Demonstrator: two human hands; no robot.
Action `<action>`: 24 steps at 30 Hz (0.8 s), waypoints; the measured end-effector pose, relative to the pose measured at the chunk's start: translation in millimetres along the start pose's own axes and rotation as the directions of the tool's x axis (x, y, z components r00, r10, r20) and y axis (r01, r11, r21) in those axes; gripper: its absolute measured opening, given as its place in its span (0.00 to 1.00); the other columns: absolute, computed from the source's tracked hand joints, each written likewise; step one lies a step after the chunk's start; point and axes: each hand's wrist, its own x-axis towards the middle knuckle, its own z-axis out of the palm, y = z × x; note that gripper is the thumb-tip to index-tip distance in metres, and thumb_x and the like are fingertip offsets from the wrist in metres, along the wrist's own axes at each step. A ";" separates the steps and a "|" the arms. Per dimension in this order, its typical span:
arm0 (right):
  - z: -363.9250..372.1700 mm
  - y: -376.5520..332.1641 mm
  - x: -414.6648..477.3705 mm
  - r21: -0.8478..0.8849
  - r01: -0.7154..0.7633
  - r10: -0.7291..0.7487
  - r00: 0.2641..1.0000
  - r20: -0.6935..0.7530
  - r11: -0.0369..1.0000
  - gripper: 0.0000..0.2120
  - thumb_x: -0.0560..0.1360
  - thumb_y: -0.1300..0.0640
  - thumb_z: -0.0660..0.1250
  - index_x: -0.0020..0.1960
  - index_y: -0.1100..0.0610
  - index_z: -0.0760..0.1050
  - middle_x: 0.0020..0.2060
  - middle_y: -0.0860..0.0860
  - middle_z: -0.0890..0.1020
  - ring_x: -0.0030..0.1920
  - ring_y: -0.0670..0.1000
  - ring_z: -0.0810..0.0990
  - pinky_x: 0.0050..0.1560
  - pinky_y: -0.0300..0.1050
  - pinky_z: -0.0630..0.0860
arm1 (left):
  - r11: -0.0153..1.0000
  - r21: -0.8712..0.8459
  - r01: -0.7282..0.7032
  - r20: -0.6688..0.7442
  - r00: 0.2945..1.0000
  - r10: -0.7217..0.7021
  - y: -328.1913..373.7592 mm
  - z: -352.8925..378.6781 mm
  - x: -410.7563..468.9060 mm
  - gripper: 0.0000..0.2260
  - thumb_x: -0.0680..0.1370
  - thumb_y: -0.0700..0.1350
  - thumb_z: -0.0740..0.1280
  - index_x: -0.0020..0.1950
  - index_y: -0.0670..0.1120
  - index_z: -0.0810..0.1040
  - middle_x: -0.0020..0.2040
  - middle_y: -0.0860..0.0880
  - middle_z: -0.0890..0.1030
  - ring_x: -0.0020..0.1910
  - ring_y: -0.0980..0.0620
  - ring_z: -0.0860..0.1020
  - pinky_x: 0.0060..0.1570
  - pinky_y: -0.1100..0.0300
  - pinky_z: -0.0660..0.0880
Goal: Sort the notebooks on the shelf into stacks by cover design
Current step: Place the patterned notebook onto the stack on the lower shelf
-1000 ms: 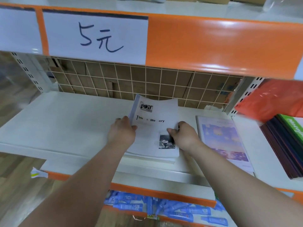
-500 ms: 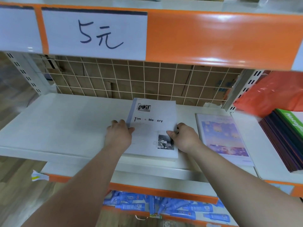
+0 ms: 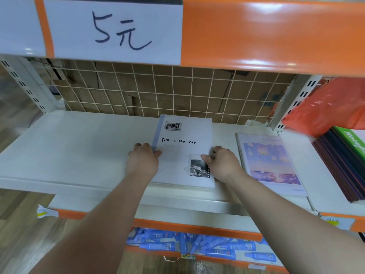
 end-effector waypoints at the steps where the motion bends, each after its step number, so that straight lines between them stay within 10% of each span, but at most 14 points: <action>1: 0.1 0.2 -0.1 -0.004 0.002 -0.002 1.000 -0.003 1.000 0.15 0.78 0.43 0.63 0.43 0.54 0.67 0.49 0.58 0.79 0.48 0.60 0.77 0.42 0.44 0.67 | 1.000 0.000 -0.001 -0.003 1.000 0.001 -0.2 0.4 -0.4 0.17 0.82 0.52 0.63 0.55 0.37 0.76 0.55 0.38 0.75 0.52 0.36 0.76 0.52 0.51 0.71; 16: -0.3 -3.6 -2.6 -0.073 0.009 -0.008 1.000 0.008 0.997 0.16 0.79 0.44 0.61 0.38 0.52 0.65 0.51 0.58 0.79 0.51 0.59 0.75 0.43 0.44 0.64 | 1.000 -0.009 0.005 -0.023 1.000 -0.005 -2.0 1.0 -1.5 0.16 0.81 0.51 0.65 0.54 0.37 0.77 0.53 0.38 0.76 0.50 0.36 0.76 0.50 0.49 0.73; 24: -39.7 -1.5 -19.7 -0.287 0.195 -0.219 0.974 -0.056 0.938 0.18 0.81 0.46 0.55 0.63 0.58 0.70 0.61 0.58 0.74 0.62 0.61 0.73 0.57 0.49 0.70 | 0.958 0.216 -0.188 -0.033 0.979 0.200 50.2 -14.8 -14.6 0.21 0.82 0.55 0.58 0.67 0.41 0.70 0.66 0.41 0.72 0.65 0.40 0.70 0.60 0.48 0.70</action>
